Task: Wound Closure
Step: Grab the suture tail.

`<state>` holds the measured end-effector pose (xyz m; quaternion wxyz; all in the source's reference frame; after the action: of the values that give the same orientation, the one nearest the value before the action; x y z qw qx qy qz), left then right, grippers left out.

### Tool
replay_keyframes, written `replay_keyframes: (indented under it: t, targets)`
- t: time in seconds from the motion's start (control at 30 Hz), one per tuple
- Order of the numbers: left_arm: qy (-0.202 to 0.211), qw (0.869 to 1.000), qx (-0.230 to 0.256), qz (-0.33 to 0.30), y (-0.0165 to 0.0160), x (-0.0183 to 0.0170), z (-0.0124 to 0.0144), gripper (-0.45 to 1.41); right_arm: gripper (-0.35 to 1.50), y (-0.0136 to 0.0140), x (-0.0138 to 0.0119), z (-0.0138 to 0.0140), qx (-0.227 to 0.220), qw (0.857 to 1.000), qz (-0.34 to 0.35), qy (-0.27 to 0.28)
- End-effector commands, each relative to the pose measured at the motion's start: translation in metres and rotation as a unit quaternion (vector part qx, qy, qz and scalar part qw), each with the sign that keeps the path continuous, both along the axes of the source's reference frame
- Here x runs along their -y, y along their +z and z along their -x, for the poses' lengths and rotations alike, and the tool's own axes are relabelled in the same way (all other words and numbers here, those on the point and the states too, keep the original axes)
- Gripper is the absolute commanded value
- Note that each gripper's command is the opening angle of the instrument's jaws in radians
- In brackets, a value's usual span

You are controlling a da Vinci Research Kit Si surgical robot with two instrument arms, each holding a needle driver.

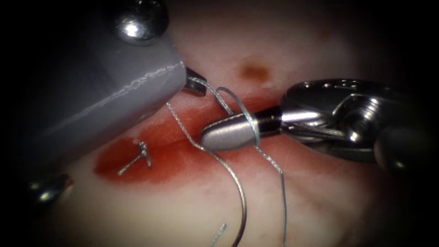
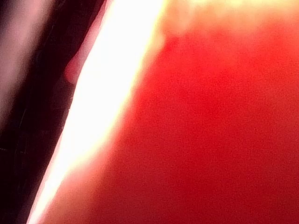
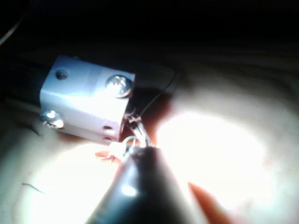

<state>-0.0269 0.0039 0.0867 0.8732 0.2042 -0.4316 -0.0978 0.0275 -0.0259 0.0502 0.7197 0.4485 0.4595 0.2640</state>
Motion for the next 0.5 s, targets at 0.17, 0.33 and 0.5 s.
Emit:
replay_keyframes:
  t: [0.17, 0.33, 0.5]
  targets:
    - [-0.012, 1.000, 0.002, 0.000, -0.0012, -0.0006, 0.0015, -0.45, -0.35, -0.0005, 0.0001, -0.0028, 0.122, 0.987, 0.069, -0.081]
    - [-0.009, 1.000, 0.005, -0.013, -0.0027, 0.0004, 0.0029, -0.45, -0.35, -0.0008, 0.0002, -0.0034, 0.246, 0.953, 0.100, -0.148]
    - [-0.002, 1.000, 0.012, -0.025, -0.0040, 0.0006, 0.0030, -0.45, -0.35, -0.0016, -0.0005, -0.0027, 0.337, 0.912, 0.119, -0.201]
